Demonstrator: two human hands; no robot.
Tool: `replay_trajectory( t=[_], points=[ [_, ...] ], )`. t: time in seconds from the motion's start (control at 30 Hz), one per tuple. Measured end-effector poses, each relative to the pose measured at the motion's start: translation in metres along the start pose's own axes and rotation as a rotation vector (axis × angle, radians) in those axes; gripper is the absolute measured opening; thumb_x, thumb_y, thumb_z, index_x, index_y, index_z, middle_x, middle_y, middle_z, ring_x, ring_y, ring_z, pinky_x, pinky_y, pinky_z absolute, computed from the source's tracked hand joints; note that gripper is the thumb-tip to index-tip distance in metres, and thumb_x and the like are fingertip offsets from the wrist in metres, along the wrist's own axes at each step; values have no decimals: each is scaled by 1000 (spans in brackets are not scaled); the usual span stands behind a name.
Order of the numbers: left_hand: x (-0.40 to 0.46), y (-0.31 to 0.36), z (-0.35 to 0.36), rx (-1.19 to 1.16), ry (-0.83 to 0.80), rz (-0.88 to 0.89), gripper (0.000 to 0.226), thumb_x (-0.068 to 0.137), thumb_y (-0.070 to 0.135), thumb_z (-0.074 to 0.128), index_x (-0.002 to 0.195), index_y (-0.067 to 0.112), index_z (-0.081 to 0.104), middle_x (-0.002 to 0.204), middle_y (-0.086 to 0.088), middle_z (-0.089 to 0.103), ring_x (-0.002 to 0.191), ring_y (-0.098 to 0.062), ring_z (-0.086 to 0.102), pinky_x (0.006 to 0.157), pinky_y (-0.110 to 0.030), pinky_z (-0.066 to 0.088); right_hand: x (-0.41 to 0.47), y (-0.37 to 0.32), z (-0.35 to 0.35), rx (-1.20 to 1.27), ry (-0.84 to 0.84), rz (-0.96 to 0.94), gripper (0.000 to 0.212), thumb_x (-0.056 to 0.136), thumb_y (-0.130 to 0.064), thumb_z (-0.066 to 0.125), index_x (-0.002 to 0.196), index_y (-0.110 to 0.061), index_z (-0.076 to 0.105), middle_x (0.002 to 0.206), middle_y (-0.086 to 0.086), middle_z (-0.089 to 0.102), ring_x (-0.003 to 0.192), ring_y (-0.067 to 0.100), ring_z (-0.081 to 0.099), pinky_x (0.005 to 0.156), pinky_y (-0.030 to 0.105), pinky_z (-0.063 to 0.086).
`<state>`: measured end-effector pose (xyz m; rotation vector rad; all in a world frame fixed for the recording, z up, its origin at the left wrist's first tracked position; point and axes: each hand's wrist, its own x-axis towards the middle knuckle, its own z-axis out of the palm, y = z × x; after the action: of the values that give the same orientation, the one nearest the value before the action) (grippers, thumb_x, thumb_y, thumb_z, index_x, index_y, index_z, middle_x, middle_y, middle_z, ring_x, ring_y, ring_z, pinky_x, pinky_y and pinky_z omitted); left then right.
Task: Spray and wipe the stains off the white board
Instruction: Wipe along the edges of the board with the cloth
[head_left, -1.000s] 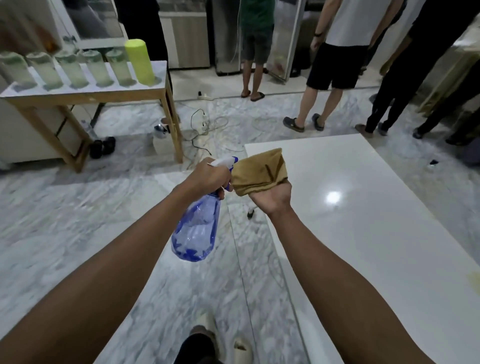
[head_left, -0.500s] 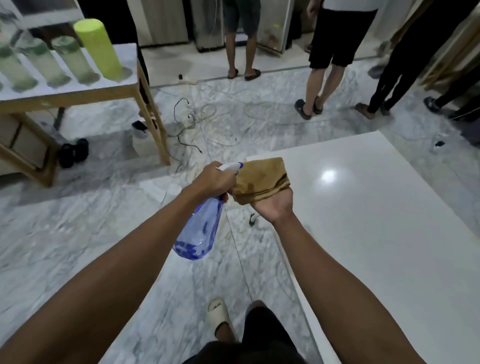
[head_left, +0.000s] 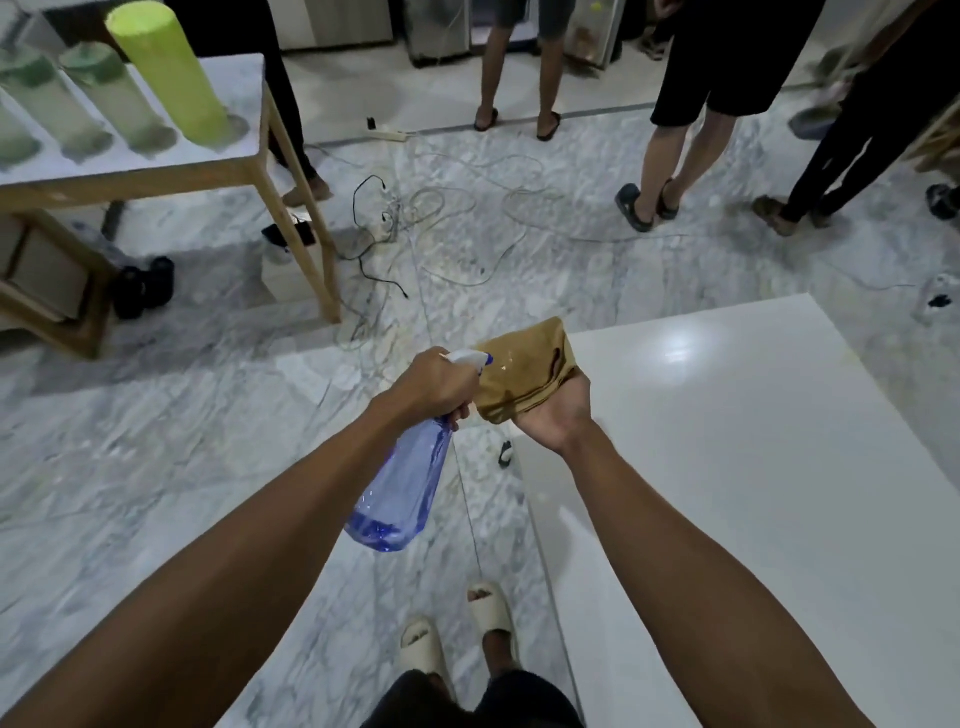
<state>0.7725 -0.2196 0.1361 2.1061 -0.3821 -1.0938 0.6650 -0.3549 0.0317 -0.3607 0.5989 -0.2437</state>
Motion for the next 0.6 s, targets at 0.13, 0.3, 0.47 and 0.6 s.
replay_trajectory(
  t=[0.13,0.3,0.47,0.6],
  points=[
    [23,1,7,-2,62,9,41,92,26,56,87,-14,63,79,-29,71,40,-25,58,44,-24,44,20,-7,-14,-14,60,38,58,100,-42,33,141,-5,50,143,19,54,132,38,50,114,51,35],
    [40,-6,4,-51,113,-26,24,92,16,55,86,-5,66,85,-25,72,36,-18,55,42,-22,45,33,-31,-35,-280,325,-76,53,101,-53,35,110,-13,69,115,11,69,106,29,65,89,40,54],
    [48,-17,-10,-63,122,-19,16,89,6,52,80,6,66,86,-25,73,37,-18,55,43,-22,46,57,-77,-16,-998,705,-353,59,101,-58,30,129,-17,61,125,10,64,115,30,60,96,43,49],
    [56,-42,-18,-92,122,-52,22,90,6,54,95,-12,66,88,-29,72,34,-16,53,41,-21,44,93,-67,1,-1634,716,-648,52,106,-49,24,141,-21,50,125,19,64,115,39,58,96,46,42]
  ],
)
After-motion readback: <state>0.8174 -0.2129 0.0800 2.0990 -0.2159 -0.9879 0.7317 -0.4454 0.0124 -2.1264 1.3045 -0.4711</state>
